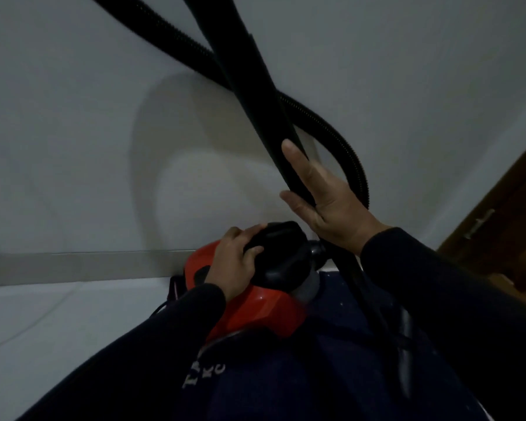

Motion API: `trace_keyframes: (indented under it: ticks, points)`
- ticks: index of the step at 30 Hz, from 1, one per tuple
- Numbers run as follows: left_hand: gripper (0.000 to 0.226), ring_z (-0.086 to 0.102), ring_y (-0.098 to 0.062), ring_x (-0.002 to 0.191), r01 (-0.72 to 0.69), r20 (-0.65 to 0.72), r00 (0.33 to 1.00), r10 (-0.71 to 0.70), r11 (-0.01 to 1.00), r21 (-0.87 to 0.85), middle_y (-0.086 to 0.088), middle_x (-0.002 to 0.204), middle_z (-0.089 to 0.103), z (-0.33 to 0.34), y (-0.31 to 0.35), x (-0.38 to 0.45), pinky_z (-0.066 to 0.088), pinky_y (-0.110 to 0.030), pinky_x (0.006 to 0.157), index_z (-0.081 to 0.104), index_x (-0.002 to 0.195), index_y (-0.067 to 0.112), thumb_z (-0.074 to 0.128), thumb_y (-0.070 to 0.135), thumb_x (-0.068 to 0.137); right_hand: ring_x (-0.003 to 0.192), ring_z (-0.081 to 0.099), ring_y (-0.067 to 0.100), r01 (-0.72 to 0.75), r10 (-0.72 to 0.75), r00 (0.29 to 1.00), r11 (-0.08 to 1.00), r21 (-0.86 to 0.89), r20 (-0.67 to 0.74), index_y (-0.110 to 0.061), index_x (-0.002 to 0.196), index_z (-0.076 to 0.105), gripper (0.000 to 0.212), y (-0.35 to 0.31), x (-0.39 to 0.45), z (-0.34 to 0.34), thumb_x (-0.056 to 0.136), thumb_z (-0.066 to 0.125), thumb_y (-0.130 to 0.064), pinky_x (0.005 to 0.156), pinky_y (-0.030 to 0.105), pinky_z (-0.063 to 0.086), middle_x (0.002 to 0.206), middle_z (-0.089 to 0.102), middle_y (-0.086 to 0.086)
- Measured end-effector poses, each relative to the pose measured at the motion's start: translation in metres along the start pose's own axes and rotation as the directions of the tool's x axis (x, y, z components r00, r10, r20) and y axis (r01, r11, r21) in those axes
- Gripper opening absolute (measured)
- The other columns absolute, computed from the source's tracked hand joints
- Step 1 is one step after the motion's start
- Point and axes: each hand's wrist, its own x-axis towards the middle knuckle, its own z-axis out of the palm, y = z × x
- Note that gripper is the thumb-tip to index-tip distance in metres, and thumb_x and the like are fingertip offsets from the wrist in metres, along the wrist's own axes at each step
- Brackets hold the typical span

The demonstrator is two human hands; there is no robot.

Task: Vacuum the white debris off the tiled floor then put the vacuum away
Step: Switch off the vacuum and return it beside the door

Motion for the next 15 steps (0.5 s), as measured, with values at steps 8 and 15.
trace_keyframes:
  ticks: [8, 15]
  points:
    - [0.043, 0.05, -0.016, 0.094, 0.12, 0.036, 0.992, -0.12, 0.993, 0.014, -0.001, 0.095, 0.046, 0.016, -0.045, -0.042, 0.031, -0.015, 0.084, 0.051, 0.134, 0.022, 0.053, 0.013, 0.092, 0.081, 0.035, -0.008, 0.009, -0.008, 0.999, 1.0, -0.008, 0.031, -0.057, 0.144, 0.0, 0.064, 0.005, -0.029, 0.049, 0.097, 0.039, -0.038, 0.078, -0.005, 0.029, 0.103, 0.031, -0.019]
    - [0.044, 0.046, -0.014, 0.092, 0.138, 0.086, 0.987, -0.136, 0.99, -0.012, 0.0, 0.091, 0.044, 0.03, -0.068, -0.047, 0.029, -0.015, 0.08, 0.051, 0.134, 0.023, 0.054, 0.013, 0.092, 0.068, 0.048, 0.018, -0.053, 0.063, 0.993, 0.993, -0.102, 0.098, -0.037, 0.145, 0.012, 0.053, 0.014, -0.027, 0.082, 0.096, 0.033, -0.046, 0.063, 0.021, 0.04, 0.091, 0.045, 0.002]
